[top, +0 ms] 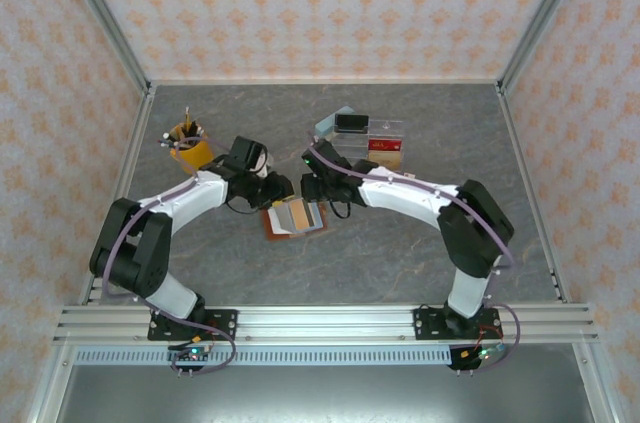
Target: Take the credit cards out of the card holder
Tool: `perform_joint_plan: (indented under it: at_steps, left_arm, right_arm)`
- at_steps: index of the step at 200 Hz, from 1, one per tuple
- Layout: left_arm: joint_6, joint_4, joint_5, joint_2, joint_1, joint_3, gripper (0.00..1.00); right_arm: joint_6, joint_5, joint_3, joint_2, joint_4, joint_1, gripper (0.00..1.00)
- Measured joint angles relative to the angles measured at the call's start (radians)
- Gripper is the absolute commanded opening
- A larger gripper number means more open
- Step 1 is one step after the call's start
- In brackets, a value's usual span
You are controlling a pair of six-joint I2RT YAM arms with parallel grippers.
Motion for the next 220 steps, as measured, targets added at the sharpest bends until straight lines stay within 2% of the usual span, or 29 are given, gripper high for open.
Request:
perform_joint_plan:
  at_steps: [36, 100, 143, 220]
  left_arm:
    - [-0.023, 0.004, 0.006, 0.022, 0.000, -0.047, 0.25]
    - [-0.042, 0.055, 0.041, 0.077, 0.000, -0.050, 0.26]
    - [-0.043, 0.091, 0.078, 0.111, 0.000, -0.051, 0.26]
    - [-0.041, 0.157, 0.119, 0.126, 0.034, -0.098, 0.19]
  right_arm:
    - [0.014, -0.037, 0.043, 0.085, -0.039, 0.000, 0.19]
    - [0.018, -0.054, 0.105, 0.182, -0.110, 0.000, 0.19]
    - [0.017, -0.060, 0.116, 0.204, -0.137, 0.000, 0.19]
    - [0.017, -0.068, 0.132, 0.220, -0.142, 0.000, 0.19]
